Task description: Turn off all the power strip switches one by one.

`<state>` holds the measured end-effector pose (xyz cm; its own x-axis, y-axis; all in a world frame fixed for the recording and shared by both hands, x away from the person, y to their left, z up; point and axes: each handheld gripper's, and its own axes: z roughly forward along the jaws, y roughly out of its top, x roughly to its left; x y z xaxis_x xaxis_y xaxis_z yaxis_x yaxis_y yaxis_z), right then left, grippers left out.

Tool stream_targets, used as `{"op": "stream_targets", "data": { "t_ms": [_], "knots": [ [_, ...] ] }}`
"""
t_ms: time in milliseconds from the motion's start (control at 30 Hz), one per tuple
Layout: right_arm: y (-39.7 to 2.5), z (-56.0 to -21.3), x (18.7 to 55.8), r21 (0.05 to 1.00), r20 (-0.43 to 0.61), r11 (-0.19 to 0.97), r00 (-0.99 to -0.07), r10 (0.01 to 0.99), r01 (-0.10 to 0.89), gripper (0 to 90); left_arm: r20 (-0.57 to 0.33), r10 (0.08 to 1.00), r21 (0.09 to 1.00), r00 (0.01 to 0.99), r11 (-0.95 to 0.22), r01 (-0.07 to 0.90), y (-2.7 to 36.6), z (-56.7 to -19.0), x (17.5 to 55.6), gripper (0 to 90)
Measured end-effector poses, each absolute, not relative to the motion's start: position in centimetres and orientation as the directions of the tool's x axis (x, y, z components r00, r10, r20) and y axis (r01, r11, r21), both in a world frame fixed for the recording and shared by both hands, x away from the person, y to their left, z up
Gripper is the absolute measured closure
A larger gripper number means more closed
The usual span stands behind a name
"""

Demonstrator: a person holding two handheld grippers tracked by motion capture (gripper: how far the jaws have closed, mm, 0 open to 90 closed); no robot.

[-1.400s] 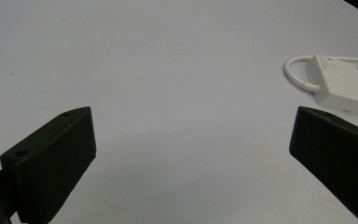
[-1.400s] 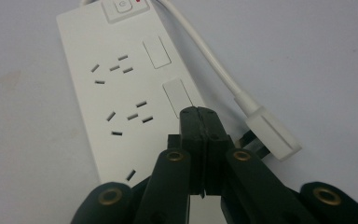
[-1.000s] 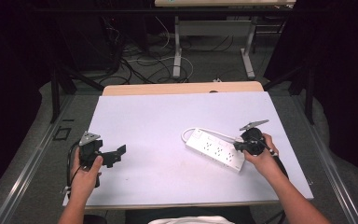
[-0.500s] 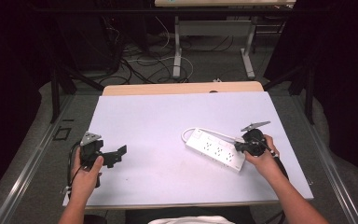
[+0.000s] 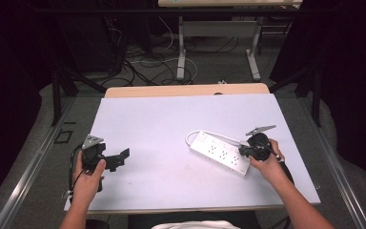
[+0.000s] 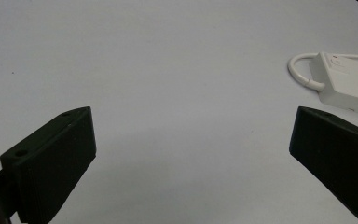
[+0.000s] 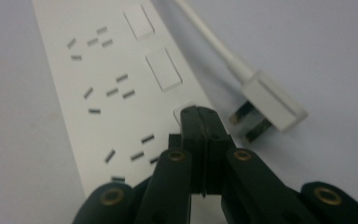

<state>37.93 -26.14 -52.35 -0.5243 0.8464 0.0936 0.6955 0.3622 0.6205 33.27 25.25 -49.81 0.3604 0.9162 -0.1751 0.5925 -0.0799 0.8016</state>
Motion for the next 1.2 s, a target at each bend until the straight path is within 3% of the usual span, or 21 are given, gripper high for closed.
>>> {"op": "stream_targets", "data": {
  "t_ms": [400, 867, 1200],
  "knots": [
    [-26.7, -52.6, 37.9, 0.639, 0.127, 0.331, -0.52, 0.845, 0.694, 90.0, -0.175, 0.917, 0.798, 0.358, -0.081, 0.597, 25.1, -49.9, 33.3, 0.5],
    [-26.9, -51.3, 36.9, 0.68, 0.091, 0.34, -0.535, 0.84, 0.65, 90.0, -0.181, 0.918, 0.8, 0.353, -0.072, 0.596, 25.3, -49.8, 33.4, 0.5],
    [-29.1, -50.5, 35.7, 0.702, 0.132, 0.275, -0.499, 0.856, 0.658, 86.4, -0.184, 0.918, 0.799, 0.351, -0.068, 0.597, 25.3, -49.8, 33.3, 0.5]
  ]
}}
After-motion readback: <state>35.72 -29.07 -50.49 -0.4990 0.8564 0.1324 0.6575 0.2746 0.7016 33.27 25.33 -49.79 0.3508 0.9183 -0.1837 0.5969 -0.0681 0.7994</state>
